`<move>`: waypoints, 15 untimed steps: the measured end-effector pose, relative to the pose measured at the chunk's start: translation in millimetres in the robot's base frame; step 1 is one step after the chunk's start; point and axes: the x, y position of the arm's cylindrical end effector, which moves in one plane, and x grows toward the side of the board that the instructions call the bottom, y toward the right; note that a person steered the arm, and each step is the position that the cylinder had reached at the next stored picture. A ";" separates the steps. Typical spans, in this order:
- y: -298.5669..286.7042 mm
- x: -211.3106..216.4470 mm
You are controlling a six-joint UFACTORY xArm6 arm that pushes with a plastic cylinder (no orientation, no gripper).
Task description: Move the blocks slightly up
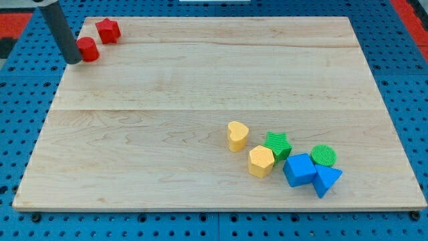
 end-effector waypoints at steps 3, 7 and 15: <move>64.7 142.7; 314.4 306.4; 490.1 304.2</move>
